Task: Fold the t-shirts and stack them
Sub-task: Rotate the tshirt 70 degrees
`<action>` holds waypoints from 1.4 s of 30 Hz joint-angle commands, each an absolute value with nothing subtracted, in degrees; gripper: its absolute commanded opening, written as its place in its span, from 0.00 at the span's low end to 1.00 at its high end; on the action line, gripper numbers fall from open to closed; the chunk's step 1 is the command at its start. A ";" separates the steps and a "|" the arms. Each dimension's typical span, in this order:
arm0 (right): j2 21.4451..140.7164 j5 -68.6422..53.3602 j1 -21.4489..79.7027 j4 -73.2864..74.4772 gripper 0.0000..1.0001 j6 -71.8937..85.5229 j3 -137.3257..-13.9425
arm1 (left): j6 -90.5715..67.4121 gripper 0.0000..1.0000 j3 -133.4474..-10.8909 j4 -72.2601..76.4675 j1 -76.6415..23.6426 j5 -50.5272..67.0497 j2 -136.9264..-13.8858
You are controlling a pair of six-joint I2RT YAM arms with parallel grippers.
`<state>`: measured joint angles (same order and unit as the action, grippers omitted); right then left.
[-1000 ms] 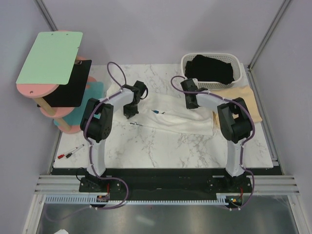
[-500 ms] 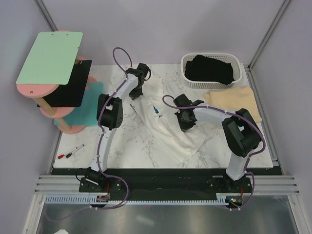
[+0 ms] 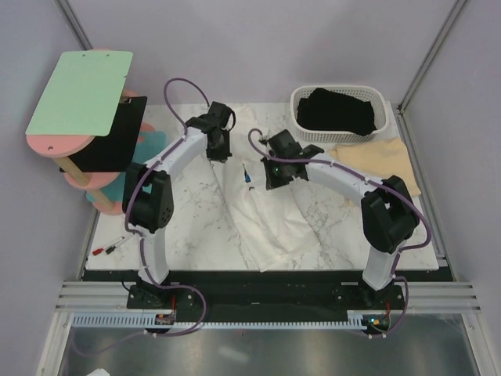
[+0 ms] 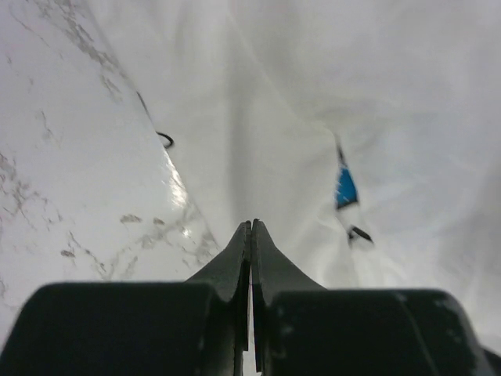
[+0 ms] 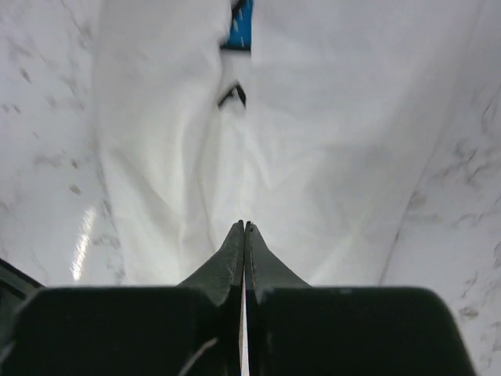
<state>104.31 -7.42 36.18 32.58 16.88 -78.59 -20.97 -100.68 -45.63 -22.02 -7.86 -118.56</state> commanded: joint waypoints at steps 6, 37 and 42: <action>120.28 -4.31 30.77 25.85 0.00 17.23 -102.00 | -32.25 0.02 -74.05 -32.27 -30.93 7.11 -97.74; 143.26 -1.41 27.86 15.90 0.00 16.35 -118.83 | -48.60 0.02 -45.44 -19.60 -46.85 13.45 -91.06; 144.23 2.01 26.99 19.33 0.00 16.08 -119.79 | -48.17 0.02 -43.16 -24.34 -46.76 9.85 -88.95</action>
